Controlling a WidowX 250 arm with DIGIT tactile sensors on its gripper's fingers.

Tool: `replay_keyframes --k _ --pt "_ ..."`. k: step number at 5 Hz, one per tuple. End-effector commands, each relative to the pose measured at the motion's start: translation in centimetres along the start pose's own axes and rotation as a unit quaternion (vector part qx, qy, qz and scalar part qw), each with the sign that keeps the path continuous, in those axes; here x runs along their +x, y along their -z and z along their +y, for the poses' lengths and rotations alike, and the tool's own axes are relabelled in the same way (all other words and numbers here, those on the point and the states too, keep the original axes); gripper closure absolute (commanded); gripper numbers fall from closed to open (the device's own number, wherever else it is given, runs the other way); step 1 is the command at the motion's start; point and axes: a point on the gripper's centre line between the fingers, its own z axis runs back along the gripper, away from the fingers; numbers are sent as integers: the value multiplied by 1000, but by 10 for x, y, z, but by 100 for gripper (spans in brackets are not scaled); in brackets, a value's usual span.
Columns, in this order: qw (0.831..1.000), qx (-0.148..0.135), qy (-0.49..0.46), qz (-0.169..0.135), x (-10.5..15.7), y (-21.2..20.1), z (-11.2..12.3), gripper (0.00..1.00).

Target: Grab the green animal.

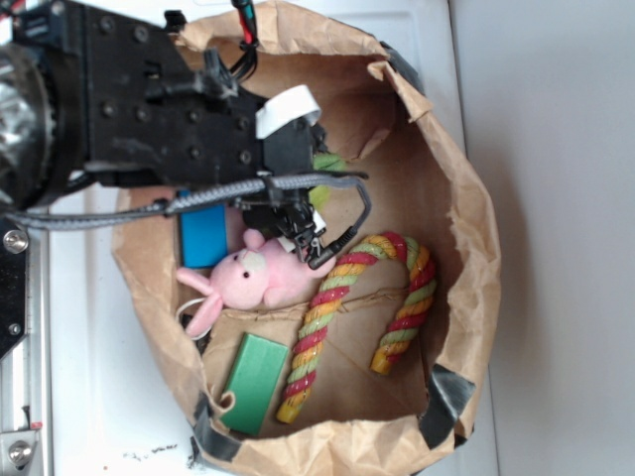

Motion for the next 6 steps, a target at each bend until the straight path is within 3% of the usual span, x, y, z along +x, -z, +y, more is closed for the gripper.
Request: replay_keyframes --k 1,6 --pt "1000 3 -1 -27 -1 -9 -8 0" --pt "999 13 -15 -35 9 -6 -27 0"
